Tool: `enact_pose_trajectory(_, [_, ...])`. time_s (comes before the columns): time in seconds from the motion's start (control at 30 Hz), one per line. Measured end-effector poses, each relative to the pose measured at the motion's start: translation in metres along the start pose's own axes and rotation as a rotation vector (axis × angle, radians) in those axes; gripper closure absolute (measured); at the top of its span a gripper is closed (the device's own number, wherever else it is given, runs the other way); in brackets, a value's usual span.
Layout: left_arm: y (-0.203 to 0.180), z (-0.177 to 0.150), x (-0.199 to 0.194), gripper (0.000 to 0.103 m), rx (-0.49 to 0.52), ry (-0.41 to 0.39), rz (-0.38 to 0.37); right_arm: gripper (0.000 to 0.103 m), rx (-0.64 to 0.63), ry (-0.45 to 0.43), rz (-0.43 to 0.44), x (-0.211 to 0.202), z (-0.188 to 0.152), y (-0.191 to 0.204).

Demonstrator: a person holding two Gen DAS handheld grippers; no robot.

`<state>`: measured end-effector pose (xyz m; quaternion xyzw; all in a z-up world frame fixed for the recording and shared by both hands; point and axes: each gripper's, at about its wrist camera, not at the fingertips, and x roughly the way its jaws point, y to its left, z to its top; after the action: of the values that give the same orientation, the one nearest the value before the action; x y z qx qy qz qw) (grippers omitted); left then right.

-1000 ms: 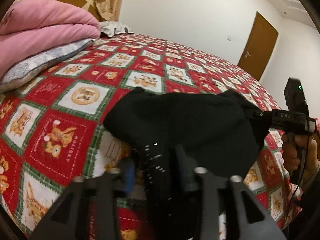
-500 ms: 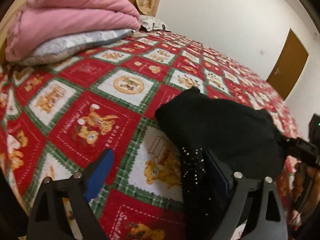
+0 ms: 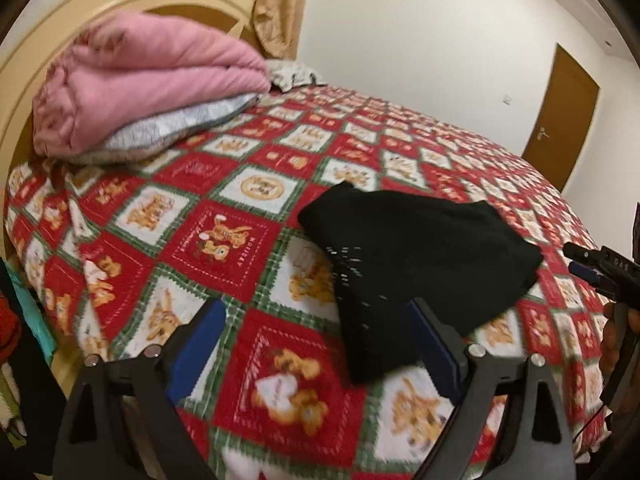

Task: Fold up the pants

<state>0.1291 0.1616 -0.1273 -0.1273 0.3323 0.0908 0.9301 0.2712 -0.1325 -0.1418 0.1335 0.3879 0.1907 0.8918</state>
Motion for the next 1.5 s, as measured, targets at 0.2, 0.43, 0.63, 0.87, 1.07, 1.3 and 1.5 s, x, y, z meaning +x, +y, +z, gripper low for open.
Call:
enact_pose_trajectory(0.2, [-0.013,-0.003,-0.044,0.009,0.06,-0.063,-0.03,0.033,-0.016,-0.043,0.028,-0.046,-0.029,0.034])
enact_pose_trajectory(0.43, [-0.028,-0.01,-0.078,0.005,0.102,-0.107,-0.07,0.033,-0.135,-0.119,0.043,-0.096,-0.049,0.082])
enact_pose_trajectory(0.63, [-0.039,-0.008,-0.094,0.005,0.126,-0.148,-0.091,0.033,-0.252,-0.18,0.019,-0.13,-0.061,0.114])
enact_pose_trajectory(0.87, [-0.044,-0.008,-0.103,0.005,0.133,-0.164,-0.103,0.033,-0.266,-0.198,0.01,-0.141,-0.064,0.118])
enact_pose_trajectory(1.07, [-0.045,-0.007,-0.107,0.005,0.132,-0.176,-0.104,0.033,-0.282,-0.197,0.007,-0.145,-0.067,0.121])
enact_pose_trajectory(1.3, [-0.045,-0.007,-0.109,0.003,0.132,-0.18,-0.103,0.033,-0.303,-0.199,0.0,-0.149,-0.071,0.127])
enact_pose_trajectory(1.5, [-0.046,-0.006,-0.111,0.003,0.131,-0.183,-0.103,0.033,-0.309,-0.208,-0.006,-0.152,-0.071,0.13])
